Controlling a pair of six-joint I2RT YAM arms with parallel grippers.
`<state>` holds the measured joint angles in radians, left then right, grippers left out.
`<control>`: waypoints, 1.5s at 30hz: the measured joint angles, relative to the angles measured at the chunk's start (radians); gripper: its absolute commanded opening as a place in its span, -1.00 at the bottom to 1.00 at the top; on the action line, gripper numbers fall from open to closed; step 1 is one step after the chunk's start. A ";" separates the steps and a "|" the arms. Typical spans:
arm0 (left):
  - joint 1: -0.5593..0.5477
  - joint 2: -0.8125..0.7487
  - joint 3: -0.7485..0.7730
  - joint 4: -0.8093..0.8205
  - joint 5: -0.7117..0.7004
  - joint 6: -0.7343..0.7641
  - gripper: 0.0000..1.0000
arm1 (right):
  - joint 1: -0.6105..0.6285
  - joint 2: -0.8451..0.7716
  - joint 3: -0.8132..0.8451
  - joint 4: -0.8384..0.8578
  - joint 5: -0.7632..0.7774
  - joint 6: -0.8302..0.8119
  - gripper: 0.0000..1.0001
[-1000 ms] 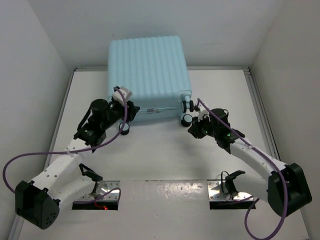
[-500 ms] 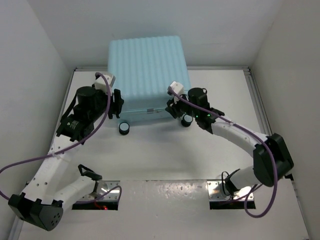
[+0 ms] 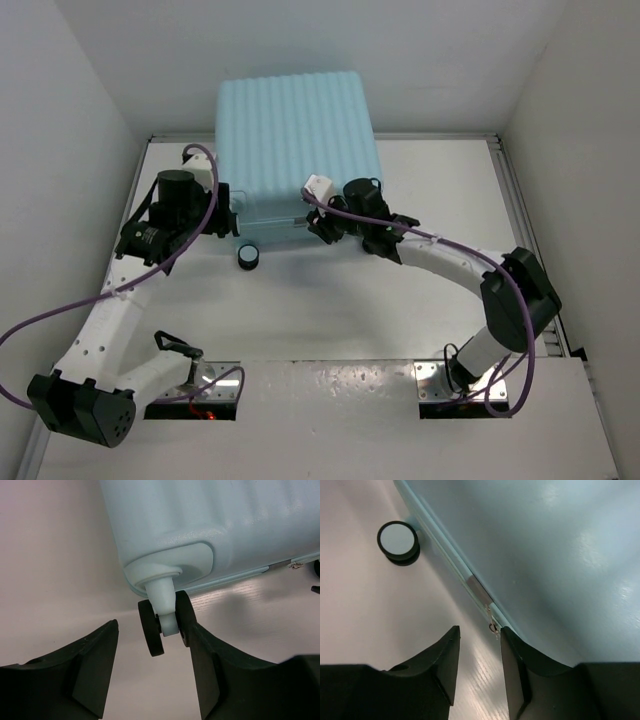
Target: Pack the luggage
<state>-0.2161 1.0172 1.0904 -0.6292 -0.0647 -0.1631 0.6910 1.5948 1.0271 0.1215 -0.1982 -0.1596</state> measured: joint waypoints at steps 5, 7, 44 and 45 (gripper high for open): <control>0.004 0.000 -0.002 -0.010 0.005 -0.008 0.30 | 0.012 0.011 0.000 0.012 -0.011 -0.025 -0.02; 0.004 0.004 -0.002 -0.010 0.008 -0.010 0.30 | 0.011 0.023 0.000 0.013 -0.013 -0.031 -0.02; -0.002 0.203 -0.006 0.025 0.028 -0.108 -0.09 | -0.039 0.050 -0.062 0.101 -0.012 -0.023 0.09; -0.002 0.203 -0.006 0.026 0.028 -0.108 -0.09 | -0.039 0.050 -0.064 0.109 -0.011 -0.017 0.09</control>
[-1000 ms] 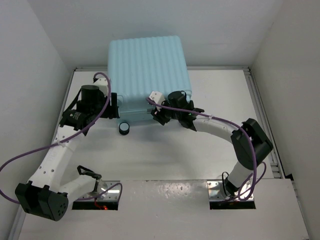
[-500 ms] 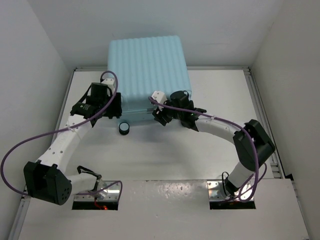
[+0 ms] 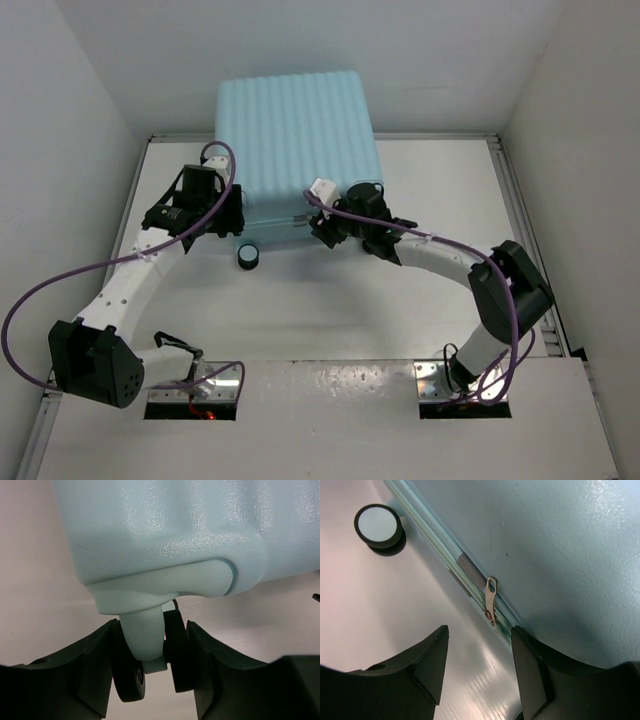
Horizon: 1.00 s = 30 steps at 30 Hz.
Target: Pack the luggage
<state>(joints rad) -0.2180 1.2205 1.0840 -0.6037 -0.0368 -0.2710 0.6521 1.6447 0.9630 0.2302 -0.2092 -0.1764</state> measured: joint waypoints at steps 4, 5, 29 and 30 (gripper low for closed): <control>0.000 0.002 0.000 0.006 0.000 0.000 -0.09 | 0.003 0.013 0.001 0.027 0.019 0.023 0.09; 0.000 0.003 0.000 0.009 -0.001 0.000 -0.09 | 0.006 0.020 0.003 0.037 0.029 0.027 0.09; -0.003 0.025 -0.010 0.100 -0.063 0.005 -0.11 | 0.012 0.139 -0.009 0.311 0.018 0.094 -0.93; -0.003 0.025 -0.012 0.101 -0.063 0.005 -0.11 | -0.006 0.139 -0.009 0.315 -0.022 0.103 -1.00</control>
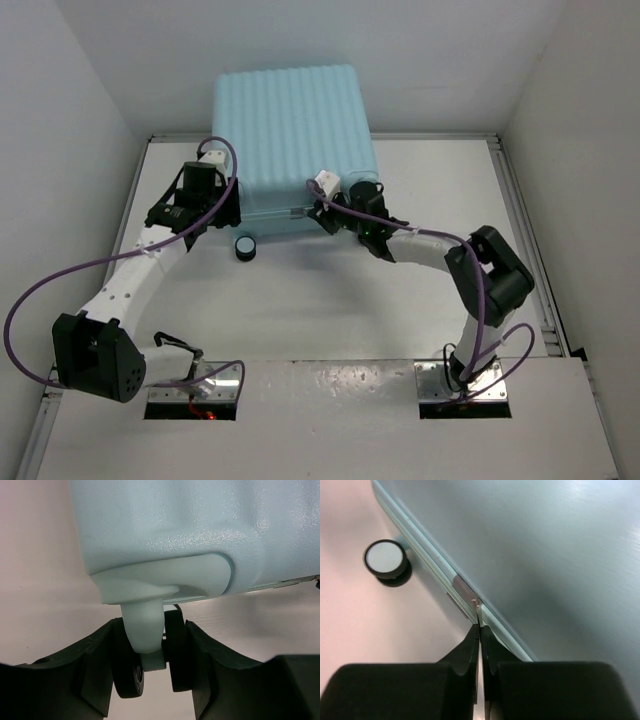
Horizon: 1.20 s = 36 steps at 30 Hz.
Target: Pack the luggage
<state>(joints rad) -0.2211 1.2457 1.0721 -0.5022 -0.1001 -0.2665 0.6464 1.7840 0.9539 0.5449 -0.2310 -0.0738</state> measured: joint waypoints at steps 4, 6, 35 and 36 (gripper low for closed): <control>0.000 0.000 -0.002 0.004 0.000 0.001 -0.11 | -0.068 -0.025 -0.037 0.002 -0.151 0.009 -1.00; 0.000 -0.002 -0.002 0.004 0.000 0.003 -0.11 | -0.096 -0.072 -0.092 -0.021 -0.202 -0.010 -1.00; -0.005 -0.080 -0.117 0.146 -0.005 -0.005 -0.07 | -0.131 0.024 -0.172 0.200 -0.143 0.410 -0.06; -0.005 -0.089 -0.129 0.161 -0.005 -0.006 -0.09 | -0.128 0.031 -0.172 0.222 -0.143 0.415 -0.08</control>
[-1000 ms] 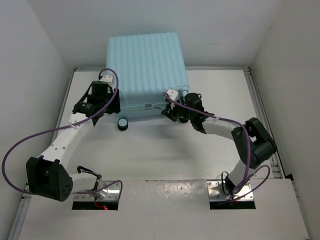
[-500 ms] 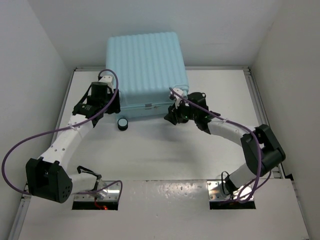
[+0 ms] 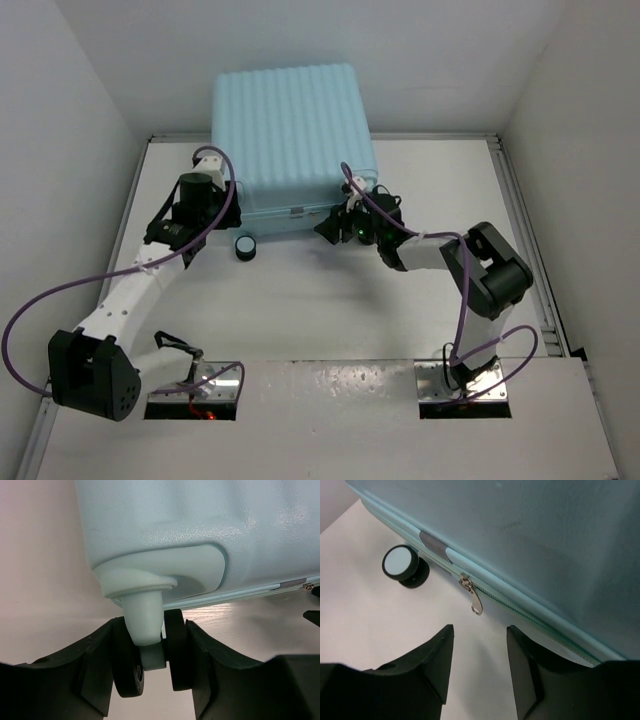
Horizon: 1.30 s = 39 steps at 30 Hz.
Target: Pack the luggage
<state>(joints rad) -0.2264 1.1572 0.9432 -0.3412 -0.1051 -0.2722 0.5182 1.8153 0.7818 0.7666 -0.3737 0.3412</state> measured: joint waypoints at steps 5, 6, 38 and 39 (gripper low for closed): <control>0.000 -0.015 -0.025 0.033 0.003 -0.010 -0.11 | 0.020 0.019 -0.016 0.090 0.034 0.020 -0.08; 0.000 -0.015 -0.026 0.034 0.003 -0.013 -0.14 | 0.026 0.015 -0.034 0.117 0.042 0.023 -0.08; 0.014 0.171 -0.017 0.109 0.197 -0.244 -0.56 | 0.019 -0.169 -0.337 0.102 0.329 0.641 0.39; 0.013 0.176 -0.012 0.101 0.201 -0.246 -0.58 | 0.019 -0.157 -0.326 0.113 0.328 0.634 0.36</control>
<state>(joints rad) -0.2138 1.3334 0.9310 -0.2405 0.0956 -0.5186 0.5369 1.6585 0.4557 0.8799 -0.0460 0.9752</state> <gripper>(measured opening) 0.567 0.708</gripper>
